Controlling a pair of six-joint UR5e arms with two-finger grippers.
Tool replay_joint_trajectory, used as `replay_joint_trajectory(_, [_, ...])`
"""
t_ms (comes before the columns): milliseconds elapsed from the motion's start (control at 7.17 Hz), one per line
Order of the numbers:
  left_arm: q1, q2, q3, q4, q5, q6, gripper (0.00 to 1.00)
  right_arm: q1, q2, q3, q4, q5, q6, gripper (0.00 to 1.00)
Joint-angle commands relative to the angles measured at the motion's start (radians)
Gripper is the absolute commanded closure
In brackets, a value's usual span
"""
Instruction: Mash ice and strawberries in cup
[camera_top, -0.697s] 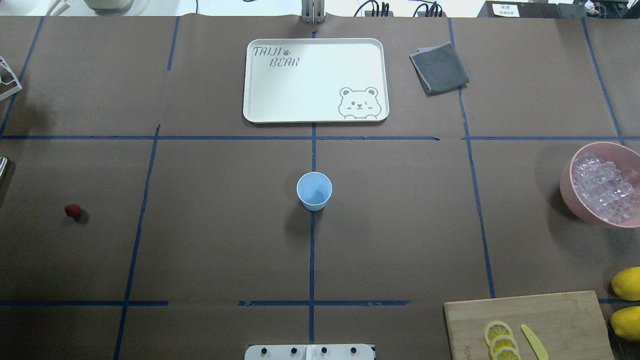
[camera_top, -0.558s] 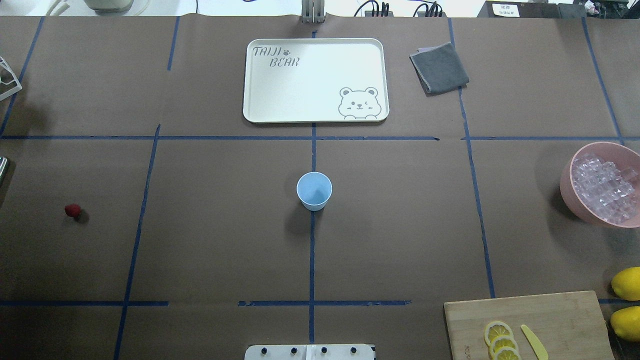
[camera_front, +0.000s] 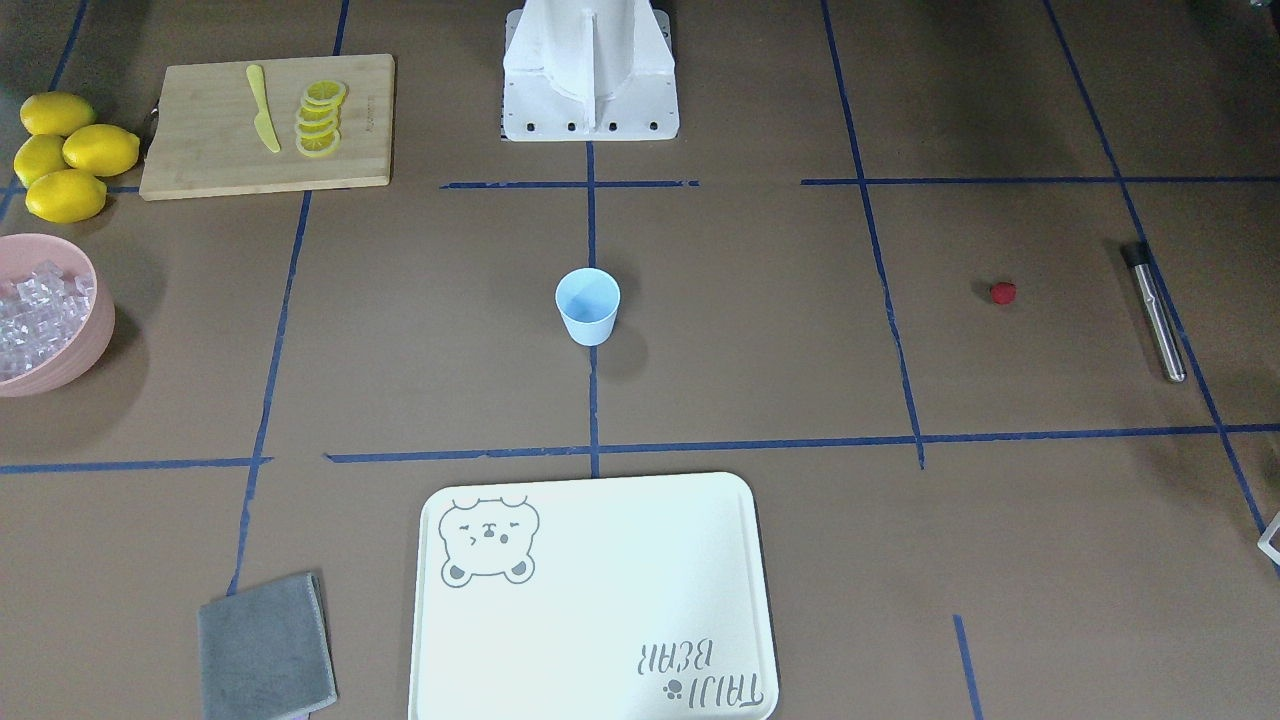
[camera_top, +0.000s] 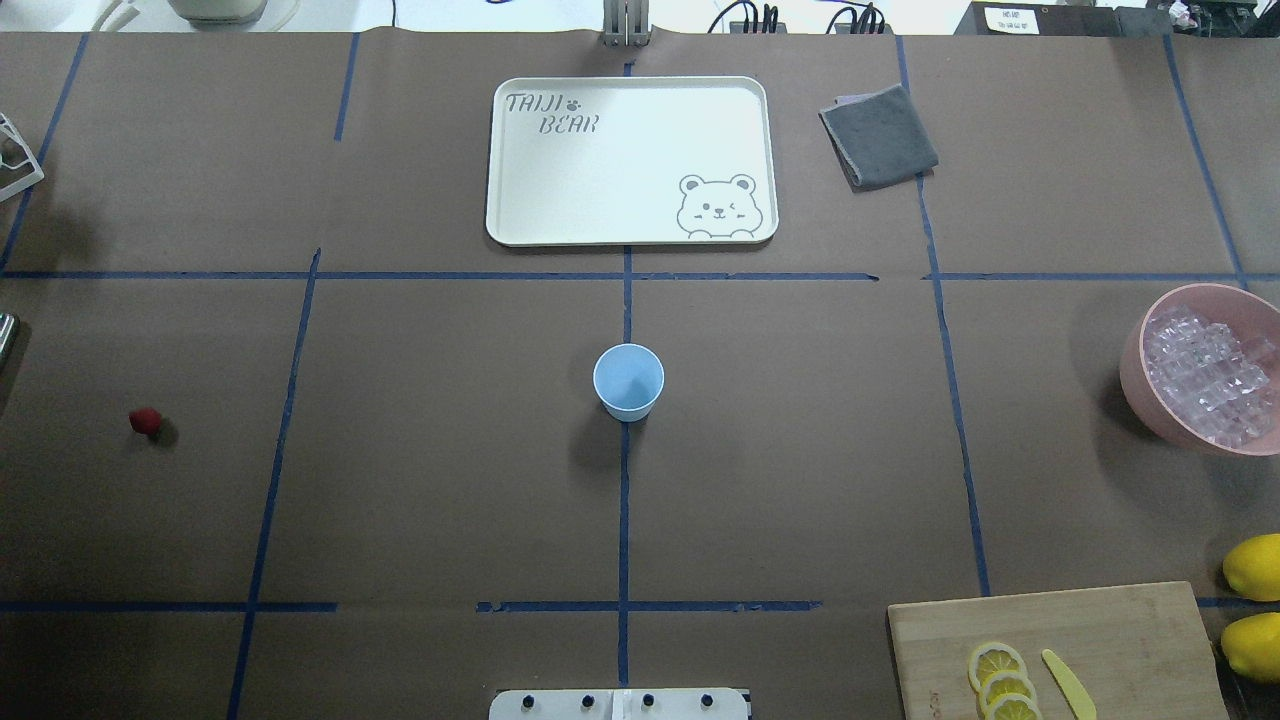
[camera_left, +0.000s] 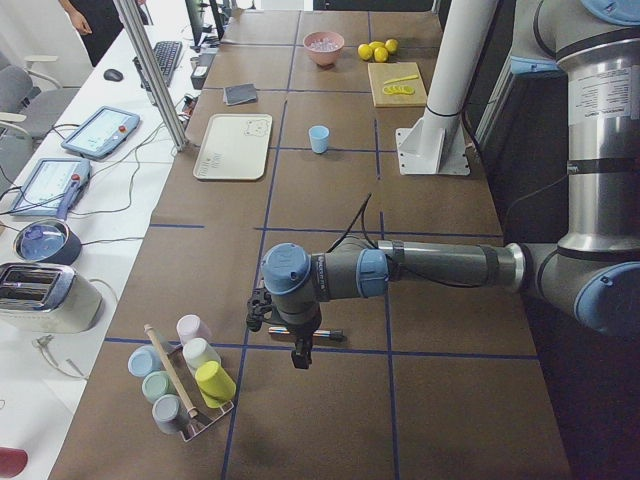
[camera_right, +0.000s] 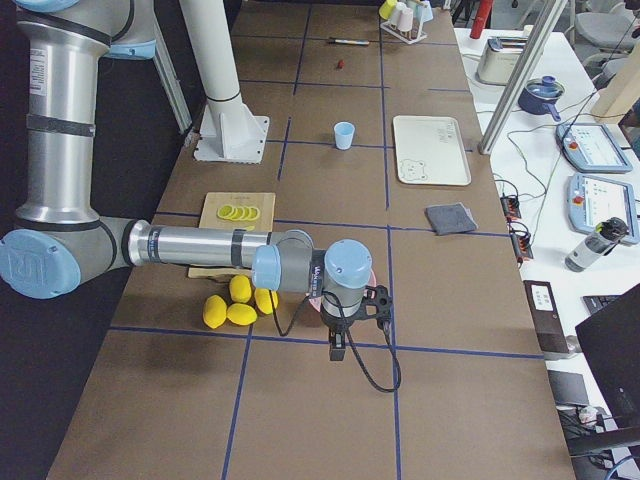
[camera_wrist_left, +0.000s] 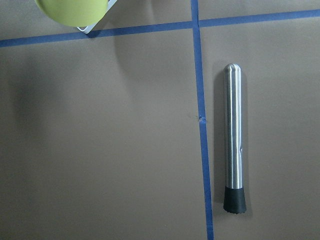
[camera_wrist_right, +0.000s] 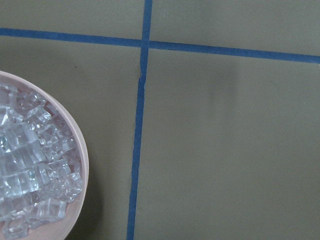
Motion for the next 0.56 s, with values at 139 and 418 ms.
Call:
replay_joint_trajectory(139, [0.0,0.007,0.001,-0.003,0.003,-0.003,0.0,0.0,-0.004,0.002,-0.001,0.002,0.004,0.0])
replay_joint_trajectory(418, [0.001,0.005,0.012,-0.004,-0.002,-0.003,0.0,-0.002,-0.004,0.002,-0.001,0.004,0.002,0.0])
